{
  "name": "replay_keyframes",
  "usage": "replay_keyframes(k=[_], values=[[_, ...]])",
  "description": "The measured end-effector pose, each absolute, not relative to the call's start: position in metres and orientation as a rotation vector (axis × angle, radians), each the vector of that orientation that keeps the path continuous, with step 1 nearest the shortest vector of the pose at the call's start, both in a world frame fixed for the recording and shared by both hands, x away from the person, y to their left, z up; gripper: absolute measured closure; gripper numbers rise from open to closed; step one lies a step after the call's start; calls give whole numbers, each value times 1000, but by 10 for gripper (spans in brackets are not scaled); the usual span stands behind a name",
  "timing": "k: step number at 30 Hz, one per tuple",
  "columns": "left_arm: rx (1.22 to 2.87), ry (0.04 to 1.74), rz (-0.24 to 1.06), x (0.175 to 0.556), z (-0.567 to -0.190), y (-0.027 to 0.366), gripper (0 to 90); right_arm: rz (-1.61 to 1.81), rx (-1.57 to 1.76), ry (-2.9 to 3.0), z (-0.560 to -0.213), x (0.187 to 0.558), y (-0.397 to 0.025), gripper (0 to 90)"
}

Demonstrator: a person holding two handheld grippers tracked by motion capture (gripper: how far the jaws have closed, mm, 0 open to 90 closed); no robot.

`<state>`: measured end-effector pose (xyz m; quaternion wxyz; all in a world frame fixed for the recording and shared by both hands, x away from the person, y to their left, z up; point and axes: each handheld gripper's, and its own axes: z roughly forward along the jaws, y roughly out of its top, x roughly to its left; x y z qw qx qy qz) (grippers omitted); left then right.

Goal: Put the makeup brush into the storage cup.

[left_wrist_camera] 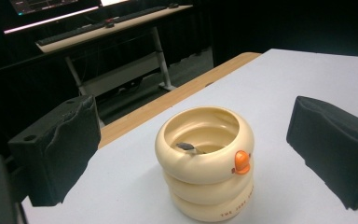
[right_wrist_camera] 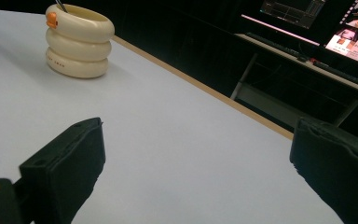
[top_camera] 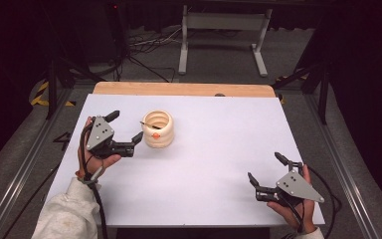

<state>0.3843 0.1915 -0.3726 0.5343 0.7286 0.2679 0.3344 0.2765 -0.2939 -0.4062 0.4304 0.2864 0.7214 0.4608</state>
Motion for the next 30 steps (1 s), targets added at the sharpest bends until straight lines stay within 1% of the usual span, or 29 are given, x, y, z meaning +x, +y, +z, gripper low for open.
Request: replay_keyframes(k=[8, 13, 15, 19, 20, 30], values=[[1775, 619, 806, 373, -378, 190, 40, 1154, 720, 1793, -406, 276, -296, 38], [1763, 615, 788, 367, -381, 192, 36, 1151, 720, 1796, -406, 276, -295, 39], [1766, 614, 805, 365, -383, 192, 34, 1153, 723, 1797, -406, 277, -296, 39], [1770, 606, 807, 361, -385, 195, 35, 1155, 728, 1800, -406, 277, -296, 39], [1776, 611, 790, 360, -385, 196, 37, 1155, 728, 1800, -406, 277, -295, 39], [1785, 611, 807, 351, -389, 203, 38, 1153, 728, 1801, -407, 277, -295, 39]])
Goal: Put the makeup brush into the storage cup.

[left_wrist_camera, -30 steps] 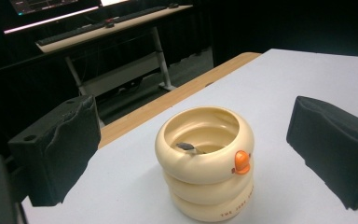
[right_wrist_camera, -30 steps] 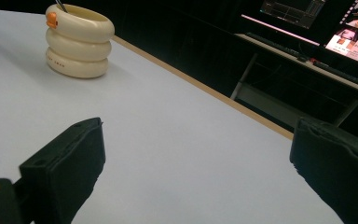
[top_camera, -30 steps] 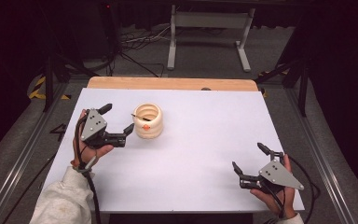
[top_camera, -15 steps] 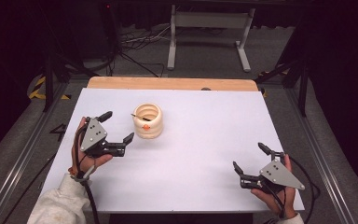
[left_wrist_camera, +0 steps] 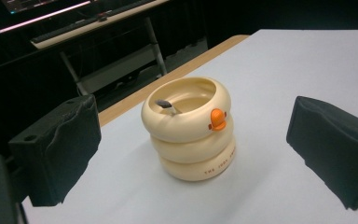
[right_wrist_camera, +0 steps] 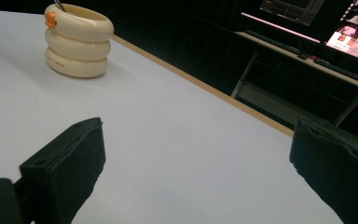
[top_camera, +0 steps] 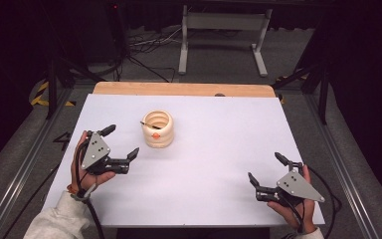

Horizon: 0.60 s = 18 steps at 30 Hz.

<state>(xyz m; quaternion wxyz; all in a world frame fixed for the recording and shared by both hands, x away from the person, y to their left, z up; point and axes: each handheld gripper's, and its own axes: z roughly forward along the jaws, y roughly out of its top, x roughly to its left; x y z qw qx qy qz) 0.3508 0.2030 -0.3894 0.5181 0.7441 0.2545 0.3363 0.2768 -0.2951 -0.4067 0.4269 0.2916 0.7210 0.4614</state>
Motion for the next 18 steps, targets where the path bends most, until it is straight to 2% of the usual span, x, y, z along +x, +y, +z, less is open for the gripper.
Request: replay_keyframes(k=[18], values=[[1850, 606, 813, 337, -401, 209, 42, 1143, 728, 1798, -406, 277, -296, 42]])
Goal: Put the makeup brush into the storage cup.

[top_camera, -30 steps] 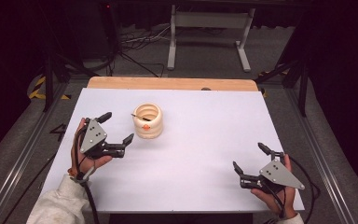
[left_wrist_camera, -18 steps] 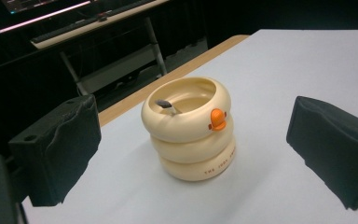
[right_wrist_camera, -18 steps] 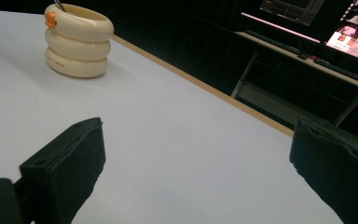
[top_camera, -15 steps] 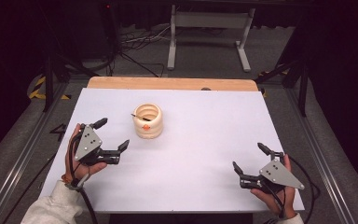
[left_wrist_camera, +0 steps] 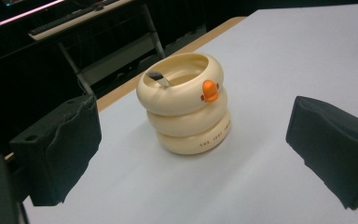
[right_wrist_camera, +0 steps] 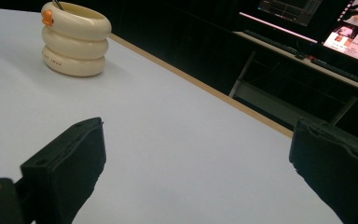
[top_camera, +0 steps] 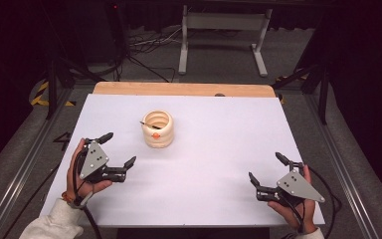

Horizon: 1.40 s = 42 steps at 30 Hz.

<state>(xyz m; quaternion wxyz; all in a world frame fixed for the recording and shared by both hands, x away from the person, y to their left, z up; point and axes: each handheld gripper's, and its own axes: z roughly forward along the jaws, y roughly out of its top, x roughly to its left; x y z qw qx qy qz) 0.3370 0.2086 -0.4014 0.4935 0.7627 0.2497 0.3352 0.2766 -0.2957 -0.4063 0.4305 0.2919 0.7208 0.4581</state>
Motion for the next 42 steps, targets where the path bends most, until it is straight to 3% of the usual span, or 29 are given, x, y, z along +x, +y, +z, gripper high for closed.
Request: replay_keyframes(k=[42], values=[[1934, 650, 810, 298, -429, 232, 47, 1133, 732, 1826, -411, 276, -291, 42]])
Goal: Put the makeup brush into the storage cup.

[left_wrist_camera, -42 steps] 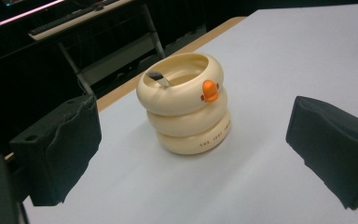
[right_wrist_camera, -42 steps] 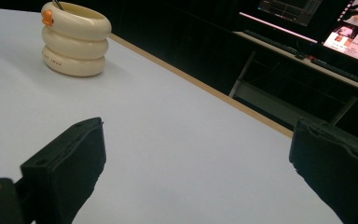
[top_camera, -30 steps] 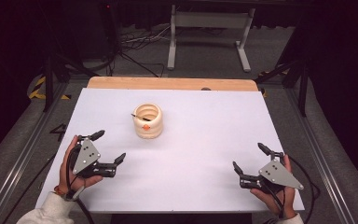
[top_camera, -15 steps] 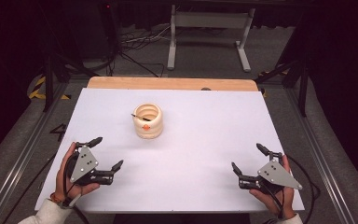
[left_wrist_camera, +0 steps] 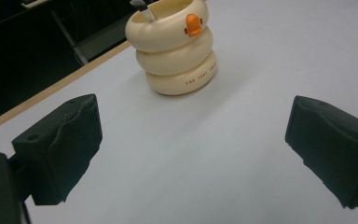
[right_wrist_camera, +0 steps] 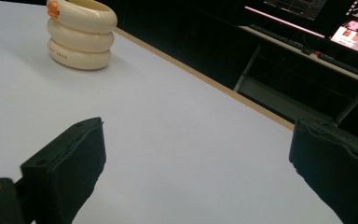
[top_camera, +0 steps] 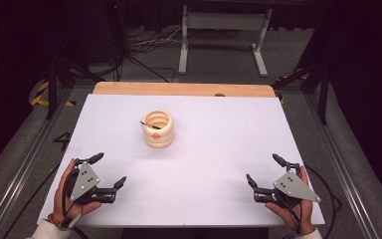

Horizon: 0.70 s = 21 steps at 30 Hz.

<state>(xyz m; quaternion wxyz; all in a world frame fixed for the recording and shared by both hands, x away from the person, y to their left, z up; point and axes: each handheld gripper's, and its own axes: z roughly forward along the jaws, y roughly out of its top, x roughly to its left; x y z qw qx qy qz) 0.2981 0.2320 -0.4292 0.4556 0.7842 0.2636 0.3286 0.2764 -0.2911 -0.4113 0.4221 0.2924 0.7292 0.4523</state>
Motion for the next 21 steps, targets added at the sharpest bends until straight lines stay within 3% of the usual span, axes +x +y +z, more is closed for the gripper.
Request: replay_keyframes(k=[21], values=[[1928, 696, 782, 290, -437, 239, 48, 1134, 739, 1826, -412, 275, -293, 42]])
